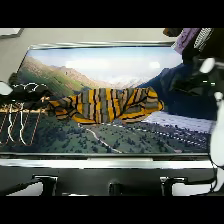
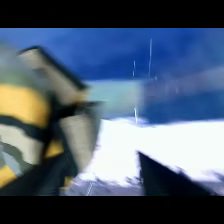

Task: Fold the clothes and pants, and hang the long-sleeved shirts on hangers.

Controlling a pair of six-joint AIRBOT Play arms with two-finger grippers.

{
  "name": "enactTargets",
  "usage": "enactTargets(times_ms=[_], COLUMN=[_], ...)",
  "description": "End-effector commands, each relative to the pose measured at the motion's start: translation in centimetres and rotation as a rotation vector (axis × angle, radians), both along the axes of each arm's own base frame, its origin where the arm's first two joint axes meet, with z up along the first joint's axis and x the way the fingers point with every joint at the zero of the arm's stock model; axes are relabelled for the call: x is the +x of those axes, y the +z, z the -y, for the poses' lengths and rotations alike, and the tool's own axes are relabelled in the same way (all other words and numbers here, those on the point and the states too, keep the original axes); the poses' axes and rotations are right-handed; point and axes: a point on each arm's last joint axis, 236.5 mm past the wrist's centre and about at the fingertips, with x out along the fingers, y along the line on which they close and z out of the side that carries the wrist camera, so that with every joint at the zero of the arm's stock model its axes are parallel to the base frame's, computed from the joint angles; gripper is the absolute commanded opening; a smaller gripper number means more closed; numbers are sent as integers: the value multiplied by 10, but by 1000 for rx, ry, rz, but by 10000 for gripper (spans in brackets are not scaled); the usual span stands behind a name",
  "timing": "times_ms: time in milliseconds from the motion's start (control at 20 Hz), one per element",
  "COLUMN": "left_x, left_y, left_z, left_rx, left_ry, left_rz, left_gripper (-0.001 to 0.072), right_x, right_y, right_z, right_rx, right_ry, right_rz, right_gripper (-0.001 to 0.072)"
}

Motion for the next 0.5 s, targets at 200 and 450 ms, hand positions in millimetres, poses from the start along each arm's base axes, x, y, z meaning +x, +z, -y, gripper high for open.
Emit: enactTargets(times_ms=[200,450], left_x=[-67,-77], left_y=[-4,-43], left_z=[33,83], left_rx=[-174,-221], left_ry=[57,15], left_rz=[-8,-49], left_gripper=[663,662], right_x=[-60,-88], right_y=[-21,-93], right_z=[-109,-199], right_rx=[476,504], right_ry=[-6,18], right_rz=[-41,-166], right_gripper=[598,617])
